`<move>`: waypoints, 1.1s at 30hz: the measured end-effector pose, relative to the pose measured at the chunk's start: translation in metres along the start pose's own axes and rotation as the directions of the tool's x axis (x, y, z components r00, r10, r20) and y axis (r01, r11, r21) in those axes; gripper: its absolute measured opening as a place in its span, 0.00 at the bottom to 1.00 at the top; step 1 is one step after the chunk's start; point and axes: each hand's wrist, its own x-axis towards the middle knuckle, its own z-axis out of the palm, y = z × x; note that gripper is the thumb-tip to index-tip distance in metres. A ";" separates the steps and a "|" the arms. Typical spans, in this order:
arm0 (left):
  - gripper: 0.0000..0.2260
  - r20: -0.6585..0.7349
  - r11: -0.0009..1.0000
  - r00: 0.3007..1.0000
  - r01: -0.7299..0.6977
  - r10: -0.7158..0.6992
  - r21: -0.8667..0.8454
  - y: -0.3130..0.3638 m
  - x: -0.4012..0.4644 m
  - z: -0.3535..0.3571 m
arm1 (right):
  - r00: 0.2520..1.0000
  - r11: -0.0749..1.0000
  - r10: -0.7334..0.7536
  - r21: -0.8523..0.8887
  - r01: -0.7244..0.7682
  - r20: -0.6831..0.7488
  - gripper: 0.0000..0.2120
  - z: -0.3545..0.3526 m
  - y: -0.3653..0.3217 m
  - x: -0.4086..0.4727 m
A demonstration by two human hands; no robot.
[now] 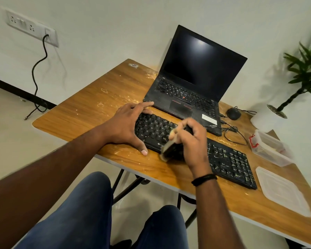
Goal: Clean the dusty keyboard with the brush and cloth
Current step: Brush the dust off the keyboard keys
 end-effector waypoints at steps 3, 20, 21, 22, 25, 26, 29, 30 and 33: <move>0.65 -0.002 1.000 1.000 -0.004 0.004 0.006 -0.002 0.002 0.002 | 0.998 0.999 0.041 -0.019 -0.042 -0.040 0.09 -0.025 0.005 -0.005; 0.43 -0.247 0.951 0.969 0.066 0.011 0.301 0.021 0.000 0.019 | 0.853 0.988 0.122 0.145 -0.055 -0.507 0.11 -0.043 0.018 0.058; 0.44 -0.228 0.941 0.973 0.062 0.017 0.334 0.021 0.000 0.019 | 0.882 0.998 0.050 0.049 -0.030 -0.468 0.11 -0.045 0.016 0.065; 0.44 -0.213 0.931 0.977 0.058 0.022 0.362 0.021 0.000 0.019 | 0.901 0.999 -0.011 -0.041 -0.008 -0.433 0.13 -0.046 0.014 0.071; 0.45 -0.192 0.910 0.981 0.064 0.017 0.410 0.022 0.000 0.020 | 0.935 0.973 -0.091 -0.228 0.011 -0.342 0.13 -0.048 0.009 0.090; 0.45 -0.186 0.904 0.983 0.068 0.012 0.422 0.022 0.000 0.020 | 0.945 0.964 -0.091 -0.266 0.005 -0.314 0.13 -0.048 0.008 0.095; 0.46 -0.167 0.890 0.986 0.081 -0.005 0.450 0.024 0.001 0.019 | 0.966 0.947 -0.085 -0.322 0.001 -0.245 0.13 -0.042 0.014 0.101; 0.46 -0.163 0.887 0.987 0.088 -0.014 0.454 0.024 0.001 0.019 | 0.966 0.944 -0.089 -0.329 0.004 -0.244 0.12 -0.039 0.020 0.100; 0.46 -0.158 0.881 0.987 0.111 -0.042 0.460 0.026 0.001 0.020 | 0.958 0.938 -0.111 -0.346 0.013 -0.264 0.09 -0.032 0.037 0.088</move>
